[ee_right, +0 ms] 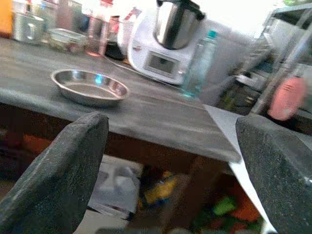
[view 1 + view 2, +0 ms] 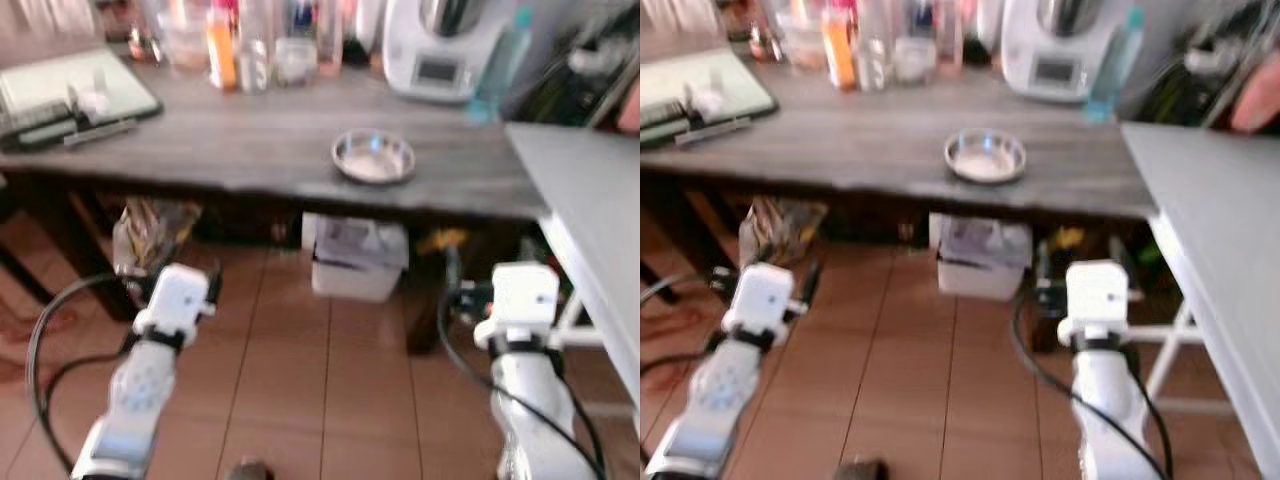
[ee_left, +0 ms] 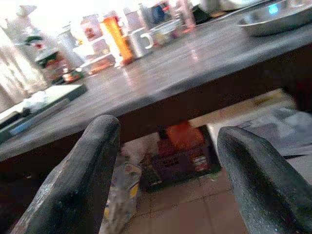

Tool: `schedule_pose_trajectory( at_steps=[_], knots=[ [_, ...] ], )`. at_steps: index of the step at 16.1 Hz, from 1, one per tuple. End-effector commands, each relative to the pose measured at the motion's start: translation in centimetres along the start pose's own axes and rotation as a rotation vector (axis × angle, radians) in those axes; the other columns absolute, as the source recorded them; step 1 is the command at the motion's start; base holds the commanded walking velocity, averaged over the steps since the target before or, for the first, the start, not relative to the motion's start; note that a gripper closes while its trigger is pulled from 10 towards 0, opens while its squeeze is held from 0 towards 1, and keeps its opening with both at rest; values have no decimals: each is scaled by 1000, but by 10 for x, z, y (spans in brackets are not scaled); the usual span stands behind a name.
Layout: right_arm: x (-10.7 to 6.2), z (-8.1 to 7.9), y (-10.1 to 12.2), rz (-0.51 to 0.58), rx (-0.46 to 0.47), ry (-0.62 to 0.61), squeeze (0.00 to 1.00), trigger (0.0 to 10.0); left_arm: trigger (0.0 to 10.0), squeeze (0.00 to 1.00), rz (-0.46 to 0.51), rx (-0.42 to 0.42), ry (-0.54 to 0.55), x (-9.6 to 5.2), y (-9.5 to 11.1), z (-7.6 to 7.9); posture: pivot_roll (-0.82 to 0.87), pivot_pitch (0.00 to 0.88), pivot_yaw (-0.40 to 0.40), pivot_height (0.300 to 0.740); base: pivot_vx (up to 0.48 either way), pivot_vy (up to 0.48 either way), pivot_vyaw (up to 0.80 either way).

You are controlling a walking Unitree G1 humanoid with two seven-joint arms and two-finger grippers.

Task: Setting the table

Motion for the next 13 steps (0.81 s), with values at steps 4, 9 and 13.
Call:
schedule_pose_trajectory(
  at_steps=[4, 9, 13],
  knots=[
    [0, -2, -1, -2, 1, 4, 0, 10000, 10000, 0, -18, 15, -5, -2, -4, -2, 252, 103, -79, 740, -106, 0, 0],
    [0, -1, 0, 1, 2, 10, 0, 10000, 10000, 0, -10, 10, -5, 0, -2, 2, 249, 96, -83, 740, -61, 0, 0],
    [-2, -6, -7, -33, 29, 22, 0, 10000, 10000, 0, -9, -35, -6, 4, -2, 14, 241, 95, -96, 740, -88, 0, 0]
  ],
)
Point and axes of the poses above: a point about 5 cm out from each wrist's last joint towards the gripper, its own x axis pointing out of the wrist towards the gripper, its own y axis along the axis of the wrist's last joint, z = x × y, the point moved 2 cm from there along x, pointing out of the wrist towards the gripper, and after that the axes turned 2 degrees about -x, right-handed, at the moved point
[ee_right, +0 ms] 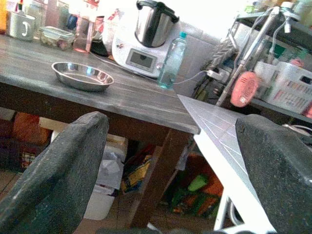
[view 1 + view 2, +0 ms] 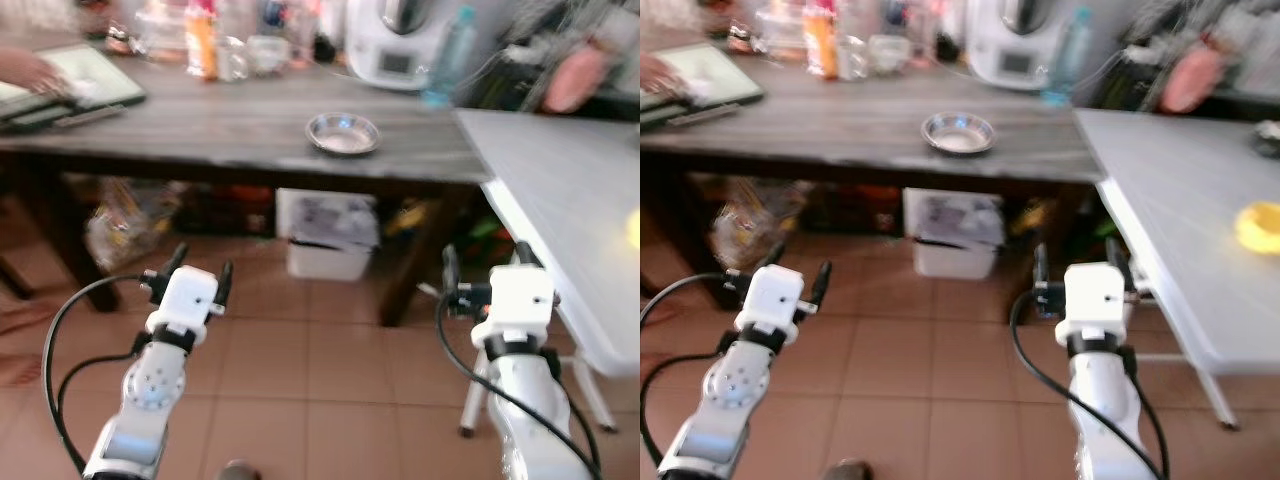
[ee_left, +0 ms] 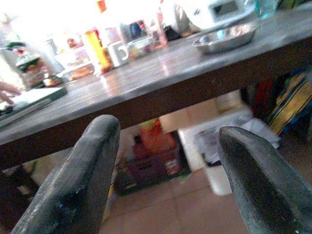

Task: Setting the table

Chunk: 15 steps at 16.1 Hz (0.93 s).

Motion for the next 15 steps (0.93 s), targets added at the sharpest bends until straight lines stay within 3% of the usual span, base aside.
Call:
schedule_pose_trajectory(
  at_steps=[1, 3, 4, 5, 7, 8, 12, 15],
  knots=[
    [-1, -1, -6, -26, 9, 16, 0, 10000, 10000, 0, -28, -21, 7, -3, -6, 5, 242, 95, -98, 740, 0, 0, 0],
    [-4, -3, -11, -48, 30, 14, 0, 10000, 10000, 0, -54, -73, 10, -1, -10, 10, 243, 95, -99, 740, 0, 0, 0],
    [-8, -4, -16, -81, 94, 11, 0, 10000, 10000, 0, -95, -126, 8, -1, -17, 17, 236, 94, -99, 740, 0, 0, 0],
    [-9, -4, -17, -90, 123, 12, 0, 10000, 10000, 0, -99, -134, 10, -1, -18, 18, 236, 94, -99, 740, 0, 0, 0],
    [-15, -6, -22, -136, 275, 25, 0, 10000, 10000, 0, -102, -155, 2, -1, -19, 16, 233, 96, -97, 740, 0, 0, 0],
    [-17, -5, -23, -141, 293, 22, 0, 10000, 10000, 0, -103, -159, -9, -2, -19, 16, 232, 97, -93, 740, 0, 0, 0],
    [-26, 1, -20, -131, 277, 6, 0, 10000, 10000, 0, -129, -208, -27, -6, -22, 17, 229, 98, -89, 740, 0, 0, 0],
    [-36, 7, -12, -104, 211, -3, 0, 10000, 10000, 0, -177, -222, -1, -15, -33, 9, 223, 96, -82, 740, 0, 0, 0]
  ],
)
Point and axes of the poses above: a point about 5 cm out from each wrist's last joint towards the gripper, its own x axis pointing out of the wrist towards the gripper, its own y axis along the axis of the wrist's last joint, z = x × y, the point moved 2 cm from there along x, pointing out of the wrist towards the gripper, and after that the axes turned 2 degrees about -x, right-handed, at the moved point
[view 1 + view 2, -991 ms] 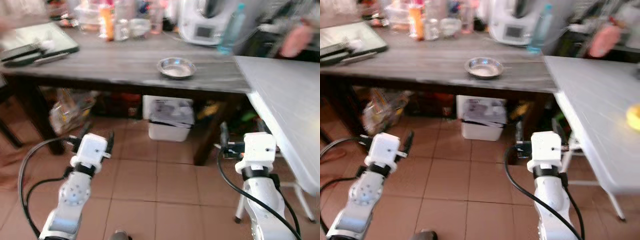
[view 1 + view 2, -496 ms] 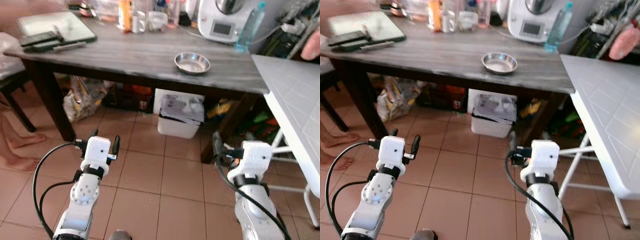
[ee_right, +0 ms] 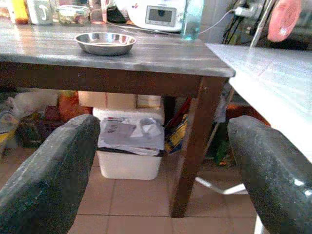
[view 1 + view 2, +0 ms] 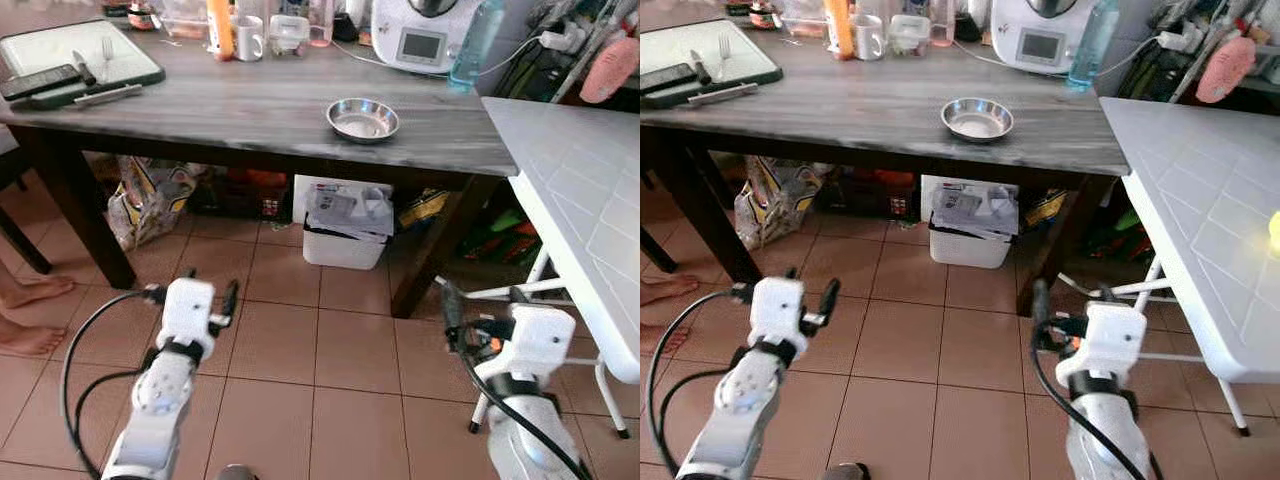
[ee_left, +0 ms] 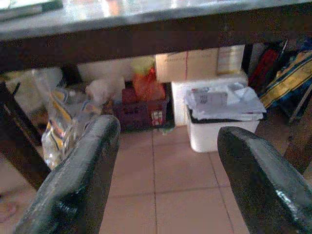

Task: Setting the table

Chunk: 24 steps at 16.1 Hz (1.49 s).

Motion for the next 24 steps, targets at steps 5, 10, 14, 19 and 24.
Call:
schedule_pose_trajectory(
  at_steps=[5, 10, 14, 19, 24],
  knots=[
    [-5, 5, 7, 17, -54, -22, 0, 10000, 10000, 0, 4, -25, -24, 0, 4, 4, 206, 99, -84, 740, 0, 0, 0],
    [-1, -2, 7, 13, -58, 1, 0, 10000, 10000, 0, 0, -22, -24, -2, 4, 4, 210, 106, -83, 740, 0, 0, -264],
    [5, -8, 10, 31, -101, 38, 0, 10000, 10000, 0, 6, -11, -23, -2, 5, 6, 219, 111, -85, 740, 0, 0, -125],
    [9, -13, 12, 38, -122, 61, 0, 10000, 10000, 0, 7, 0, -26, -3, 6, 6, 225, 120, -87, 740, 0, 0, 788],
    [8, -15, 11, 40, -117, 65, 0, 10000, 10000, 0, 15, 4, -36, -2, 8, 6, 225, 119, -85, 740, 0, 0, 720]
  ],
)
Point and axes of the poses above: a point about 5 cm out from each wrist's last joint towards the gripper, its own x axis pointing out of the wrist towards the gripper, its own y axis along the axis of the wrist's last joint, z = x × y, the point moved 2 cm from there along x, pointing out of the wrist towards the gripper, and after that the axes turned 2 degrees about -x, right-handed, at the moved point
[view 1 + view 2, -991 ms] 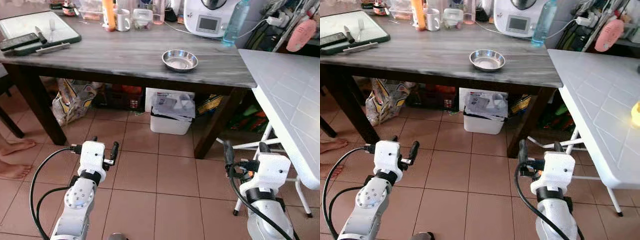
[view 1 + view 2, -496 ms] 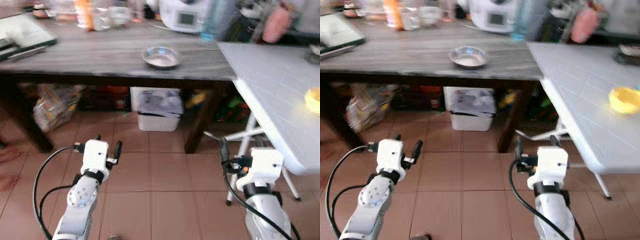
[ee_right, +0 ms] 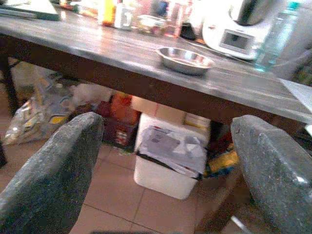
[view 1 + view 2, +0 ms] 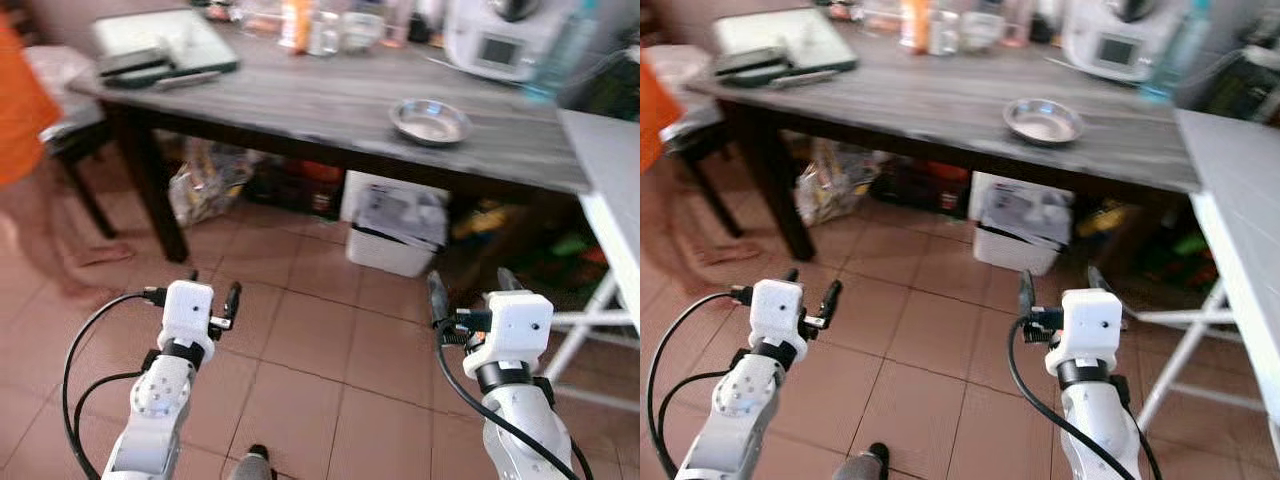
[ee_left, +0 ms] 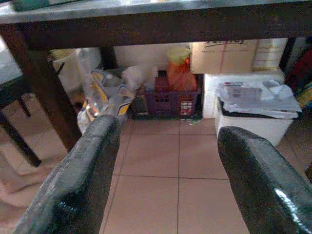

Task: Setting the table

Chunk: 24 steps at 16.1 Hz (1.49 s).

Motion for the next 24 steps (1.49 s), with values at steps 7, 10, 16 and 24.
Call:
schedule_pose_trajectory(
  at_steps=[7, 10, 16, 24],
  knots=[
    [1, 7, 2, 14, -17, -28, 0, 10000, 10000, 0, 18, 7, -37, 3, 5, 6, 223, 109, -89, 740, 0, 0, 0],
    [1, 10, 1, 13, -30, -45, 0, 10000, 10000, 0, 18, 3, -46, 3, 4, 8, 219, 111, -88, 740, 0, -281, 0],
    [2, 9, 1, 12, -37, -48, 0, 10000, 10000, 0, 17, 6, -53, 4, 4, 9, 219, 112, -84, 740, 0, -290, 0],
    [1, 22, 9, 51, -87, -143, 0, 10000, 10000, 0, 52, 23, -79, 7, 13, 13, 216, 111, -81, 740, 0, -335, 0]
  ],
)
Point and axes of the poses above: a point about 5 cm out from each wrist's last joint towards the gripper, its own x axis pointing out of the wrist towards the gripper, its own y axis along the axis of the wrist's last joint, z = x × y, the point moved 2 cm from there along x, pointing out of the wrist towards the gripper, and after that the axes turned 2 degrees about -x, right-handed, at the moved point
